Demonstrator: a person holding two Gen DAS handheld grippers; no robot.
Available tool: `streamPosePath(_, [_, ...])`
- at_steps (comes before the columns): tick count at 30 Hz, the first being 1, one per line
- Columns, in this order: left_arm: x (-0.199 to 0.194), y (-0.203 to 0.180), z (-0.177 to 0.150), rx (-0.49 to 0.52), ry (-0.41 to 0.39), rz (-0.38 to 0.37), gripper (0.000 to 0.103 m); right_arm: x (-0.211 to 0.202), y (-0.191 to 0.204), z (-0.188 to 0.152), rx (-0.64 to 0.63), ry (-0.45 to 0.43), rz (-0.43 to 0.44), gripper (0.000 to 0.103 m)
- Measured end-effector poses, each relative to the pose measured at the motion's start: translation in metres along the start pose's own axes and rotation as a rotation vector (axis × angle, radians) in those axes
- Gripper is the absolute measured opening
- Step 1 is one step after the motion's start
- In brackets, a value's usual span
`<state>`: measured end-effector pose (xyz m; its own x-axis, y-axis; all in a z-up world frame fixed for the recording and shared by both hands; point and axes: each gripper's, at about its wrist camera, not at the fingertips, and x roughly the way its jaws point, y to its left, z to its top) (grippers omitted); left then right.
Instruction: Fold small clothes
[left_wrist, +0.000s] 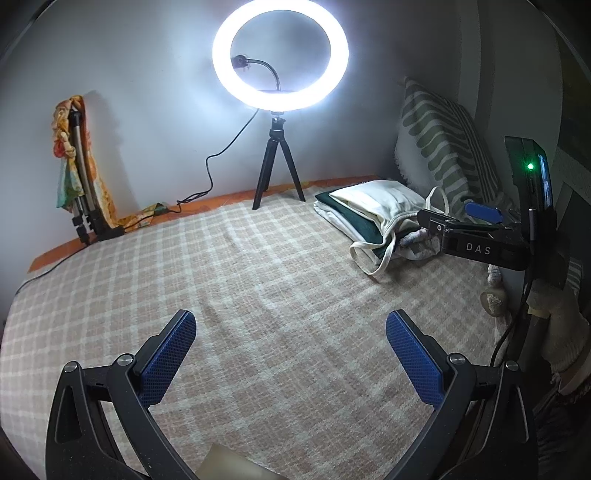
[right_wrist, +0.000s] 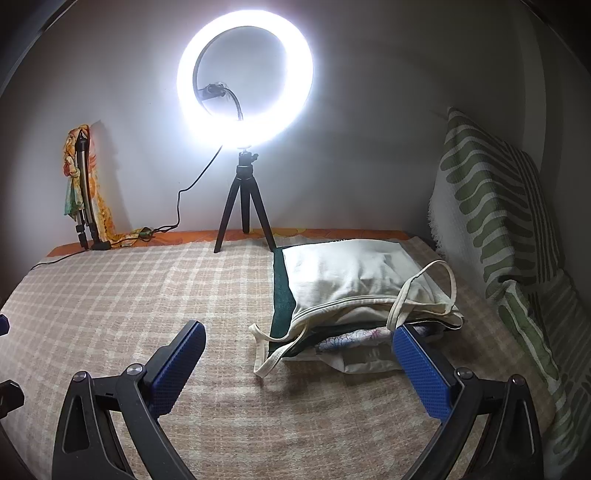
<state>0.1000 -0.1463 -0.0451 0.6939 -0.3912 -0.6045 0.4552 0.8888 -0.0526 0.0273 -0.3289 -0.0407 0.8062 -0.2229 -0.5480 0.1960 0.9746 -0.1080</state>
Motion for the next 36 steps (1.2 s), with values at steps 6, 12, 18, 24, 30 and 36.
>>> streamPosePath(6, [0.0003, -0.0004, 0.0007, 0.003, 0.003, -0.001, 0.102, 0.0006, 0.0, 0.0003, -0.001, 0.001, 0.003, 0.103])
streamPosePath(12, [0.0003, -0.0012, 0.0009, 0.0, 0.006, -0.005, 0.102, -0.0005, 0.0005, -0.0003, 0.001, 0.001, -0.001, 0.103])
streamPosePath(18, [0.0017, -0.0044, 0.0002, 0.007, 0.009, -0.007, 0.102, -0.0004, 0.0005, -0.0002, 0.002, 0.002, 0.001, 0.103])
streamPosePath(24, [0.0019, -0.004, 0.0, 0.009, 0.006, -0.005, 0.102, -0.0007, 0.0012, -0.0005, 0.002, 0.002, 0.003, 0.103])
streamPosePath(30, [0.0015, -0.0048, 0.0003, 0.009, -0.001, 0.002, 0.102, -0.0003, 0.0021, -0.0005, 0.0, 0.002, 0.004, 0.103])
streamPosePath(36, [-0.001, -0.0052, -0.0016, 0.006, -0.011, 0.013, 0.102, -0.0007, 0.0017, -0.0008, 0.0, 0.002, 0.004, 0.103])
